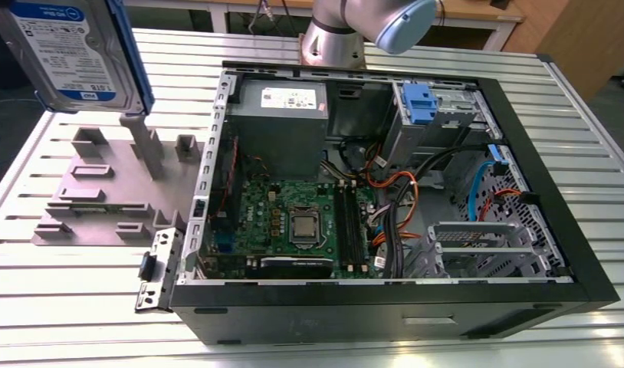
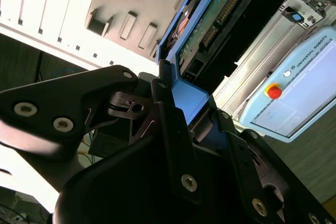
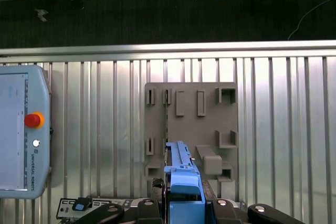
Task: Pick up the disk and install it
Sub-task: 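Pick up the disk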
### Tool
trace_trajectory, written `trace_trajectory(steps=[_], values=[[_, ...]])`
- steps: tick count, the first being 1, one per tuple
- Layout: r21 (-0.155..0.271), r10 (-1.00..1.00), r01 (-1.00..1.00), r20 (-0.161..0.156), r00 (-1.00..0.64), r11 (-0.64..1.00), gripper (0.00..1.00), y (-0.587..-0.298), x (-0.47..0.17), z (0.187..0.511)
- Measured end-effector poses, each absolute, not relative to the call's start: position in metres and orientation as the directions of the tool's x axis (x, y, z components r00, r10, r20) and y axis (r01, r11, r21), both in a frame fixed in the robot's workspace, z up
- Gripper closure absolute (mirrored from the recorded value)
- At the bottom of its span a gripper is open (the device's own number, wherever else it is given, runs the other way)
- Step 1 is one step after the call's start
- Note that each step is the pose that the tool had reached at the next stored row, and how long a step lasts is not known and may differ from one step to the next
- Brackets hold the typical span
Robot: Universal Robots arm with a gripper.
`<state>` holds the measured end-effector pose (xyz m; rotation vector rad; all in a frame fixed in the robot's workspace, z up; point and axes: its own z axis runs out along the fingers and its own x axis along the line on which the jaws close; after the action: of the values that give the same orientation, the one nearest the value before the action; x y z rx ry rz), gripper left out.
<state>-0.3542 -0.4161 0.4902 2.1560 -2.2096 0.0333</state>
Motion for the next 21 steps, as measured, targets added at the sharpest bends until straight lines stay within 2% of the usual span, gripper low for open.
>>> trace_trajectory(steps=[21], values=[[0.022, -0.998, -0.999, 0.054, -0.024, 0.025, 0.64, -0.4161, -0.3496, 0.4902]])
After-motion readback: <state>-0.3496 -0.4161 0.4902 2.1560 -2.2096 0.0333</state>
